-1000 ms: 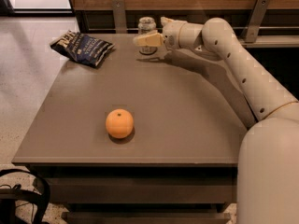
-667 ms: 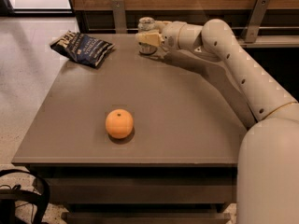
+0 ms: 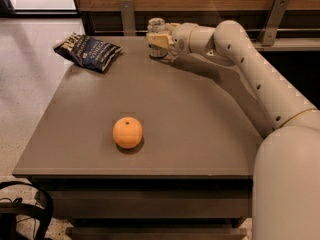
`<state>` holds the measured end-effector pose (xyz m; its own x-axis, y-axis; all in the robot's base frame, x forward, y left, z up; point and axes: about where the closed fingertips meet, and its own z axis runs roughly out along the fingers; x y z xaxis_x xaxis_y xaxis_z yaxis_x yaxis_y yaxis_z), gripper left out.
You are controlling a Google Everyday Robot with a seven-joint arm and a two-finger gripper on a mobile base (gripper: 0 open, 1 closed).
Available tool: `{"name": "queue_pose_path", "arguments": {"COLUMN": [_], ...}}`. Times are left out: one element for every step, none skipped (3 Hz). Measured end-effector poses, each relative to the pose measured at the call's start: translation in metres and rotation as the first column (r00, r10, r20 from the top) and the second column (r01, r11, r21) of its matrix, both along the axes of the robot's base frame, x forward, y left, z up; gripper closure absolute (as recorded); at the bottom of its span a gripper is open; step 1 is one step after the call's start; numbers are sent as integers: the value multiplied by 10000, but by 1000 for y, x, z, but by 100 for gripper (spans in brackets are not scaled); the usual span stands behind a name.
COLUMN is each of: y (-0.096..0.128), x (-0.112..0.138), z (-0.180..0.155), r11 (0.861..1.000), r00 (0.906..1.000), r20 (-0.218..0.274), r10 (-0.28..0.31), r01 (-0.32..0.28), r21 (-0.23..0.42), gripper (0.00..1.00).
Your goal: Move 7up can near orange
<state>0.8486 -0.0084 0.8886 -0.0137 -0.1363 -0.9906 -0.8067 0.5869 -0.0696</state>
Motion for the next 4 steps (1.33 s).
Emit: {"name": "queue_pose_path", "arguments": {"y": [3, 3, -2, -19], "x": [0, 0, -13, -58], "z": [-1, -1, 17, 73], "r11": [10000, 10000, 9996, 9982], "r00": [10000, 10000, 9997, 9983], "r20": [-10, -11, 3, 372], "r10": [34, 36, 262, 443], "r01": [-34, -36, -262, -426], "r21": [4, 4, -61, -433], "gripper": [100, 100, 100, 100]}}
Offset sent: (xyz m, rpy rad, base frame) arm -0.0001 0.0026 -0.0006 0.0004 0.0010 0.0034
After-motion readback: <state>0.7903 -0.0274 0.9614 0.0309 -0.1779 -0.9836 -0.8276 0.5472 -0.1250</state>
